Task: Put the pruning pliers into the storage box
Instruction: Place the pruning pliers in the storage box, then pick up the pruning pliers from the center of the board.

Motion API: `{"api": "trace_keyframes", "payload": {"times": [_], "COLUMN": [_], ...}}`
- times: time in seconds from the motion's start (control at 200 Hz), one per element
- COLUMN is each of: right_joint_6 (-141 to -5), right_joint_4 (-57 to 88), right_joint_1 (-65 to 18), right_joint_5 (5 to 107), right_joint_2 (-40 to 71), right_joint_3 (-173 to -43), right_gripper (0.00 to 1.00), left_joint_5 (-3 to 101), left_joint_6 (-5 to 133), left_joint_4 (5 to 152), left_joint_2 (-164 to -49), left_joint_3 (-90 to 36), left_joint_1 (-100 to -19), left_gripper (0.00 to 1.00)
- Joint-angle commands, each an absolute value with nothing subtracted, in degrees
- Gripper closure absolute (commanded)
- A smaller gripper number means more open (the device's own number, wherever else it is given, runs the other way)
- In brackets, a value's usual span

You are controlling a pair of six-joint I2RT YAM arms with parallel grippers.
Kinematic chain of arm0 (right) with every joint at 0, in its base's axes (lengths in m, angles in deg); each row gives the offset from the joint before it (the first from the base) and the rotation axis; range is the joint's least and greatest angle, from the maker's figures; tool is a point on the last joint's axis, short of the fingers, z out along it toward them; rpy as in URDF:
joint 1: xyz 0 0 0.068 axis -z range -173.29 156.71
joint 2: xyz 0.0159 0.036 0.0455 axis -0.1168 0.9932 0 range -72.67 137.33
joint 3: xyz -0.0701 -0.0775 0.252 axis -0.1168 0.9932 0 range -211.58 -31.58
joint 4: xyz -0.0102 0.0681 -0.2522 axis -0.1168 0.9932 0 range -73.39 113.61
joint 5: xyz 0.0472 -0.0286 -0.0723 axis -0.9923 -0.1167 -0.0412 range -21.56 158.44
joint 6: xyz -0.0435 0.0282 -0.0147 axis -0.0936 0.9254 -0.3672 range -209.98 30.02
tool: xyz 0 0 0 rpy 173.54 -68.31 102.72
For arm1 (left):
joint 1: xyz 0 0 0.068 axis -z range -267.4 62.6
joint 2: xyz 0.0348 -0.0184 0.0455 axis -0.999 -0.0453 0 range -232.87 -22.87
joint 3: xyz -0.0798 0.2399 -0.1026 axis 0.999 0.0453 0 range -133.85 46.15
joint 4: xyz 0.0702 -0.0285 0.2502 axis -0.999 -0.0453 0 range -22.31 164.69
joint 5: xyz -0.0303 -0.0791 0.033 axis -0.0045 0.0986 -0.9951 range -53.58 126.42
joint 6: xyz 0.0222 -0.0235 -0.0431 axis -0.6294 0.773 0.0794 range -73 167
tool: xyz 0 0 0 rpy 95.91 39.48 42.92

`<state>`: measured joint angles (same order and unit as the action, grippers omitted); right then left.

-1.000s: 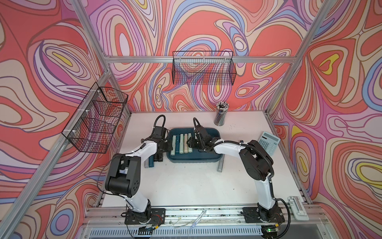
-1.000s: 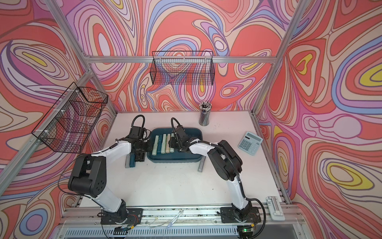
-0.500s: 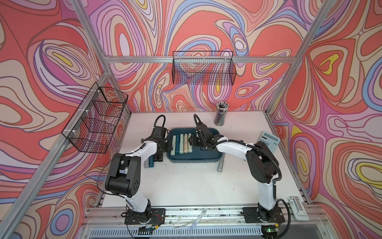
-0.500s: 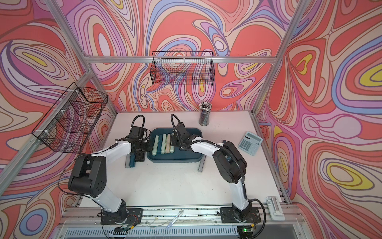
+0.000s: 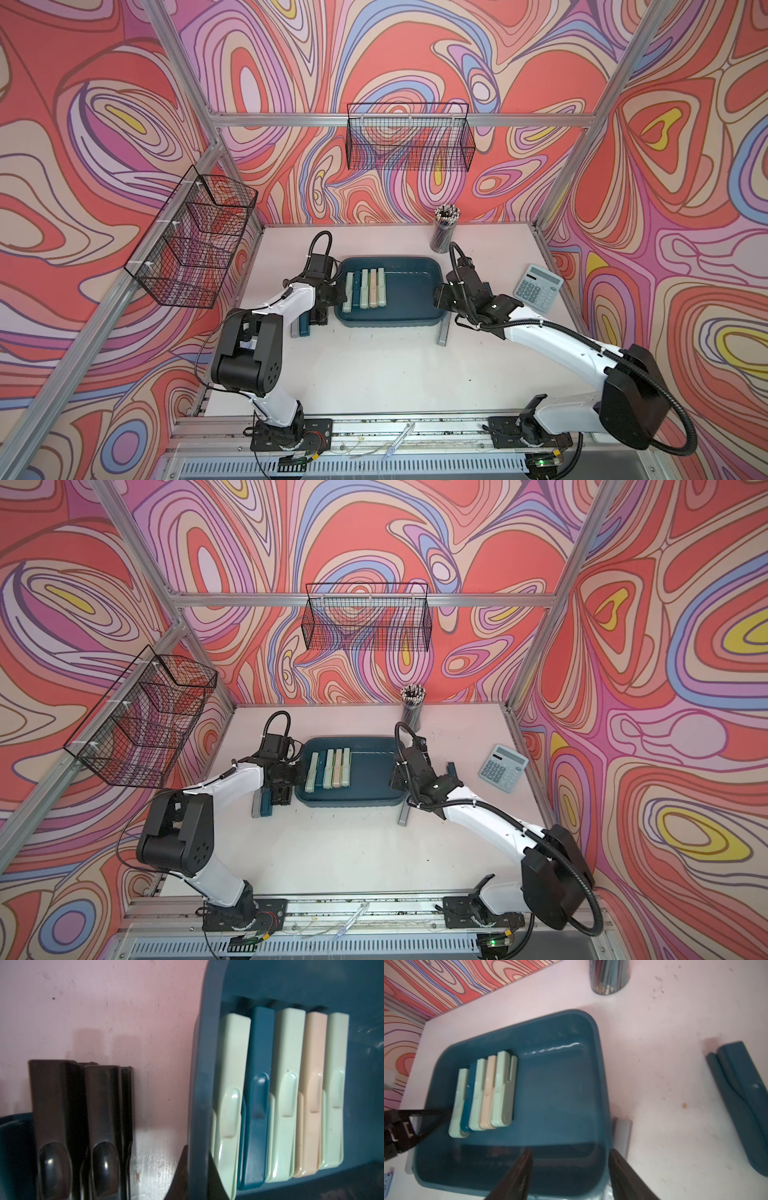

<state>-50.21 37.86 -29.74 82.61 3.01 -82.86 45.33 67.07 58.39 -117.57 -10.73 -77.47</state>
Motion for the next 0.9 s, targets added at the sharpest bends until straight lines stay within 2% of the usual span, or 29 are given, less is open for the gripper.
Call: {"api": "trace_keyframes", "payload": {"times": [0.0,0.245,0.541,0.781,0.896], "right_joint_6": [-48.21,-48.42,-47.88,-45.37,-45.4], "right_joint_4": [42.96,40.28,35.78,33.84,34.8], "right_joint_1": [-29.77,-29.97,-32.49,-32.49,-32.49], "right_joint_5": [84.81,78.24,77.73,80.37,81.96], "right_joint_2": [-0.72,-1.07,7.96,11.68,12.07], "right_joint_3": [-79.53,-72.32,-72.72,-71.86,-72.97], "right_gripper": [0.36,0.34,0.33,0.4,0.5], "left_joint_5": [45.89,46.49,46.61,46.59,46.61], "left_joint_6": [67.55,67.82,67.72,67.64,67.74], "left_joint_4": [63.26,63.33,63.18,63.05,63.15], "left_joint_2": [-116.74,-117.05,-116.65,-116.6,-116.48], "left_joint_3": [-11.61,-11.95,-11.85,-11.86,-11.84], "left_joint_1": [-78.34,-78.88,-78.91,-78.88,-78.95], "left_gripper": [1.0,1.0,1.0,1.0,1.0]}}
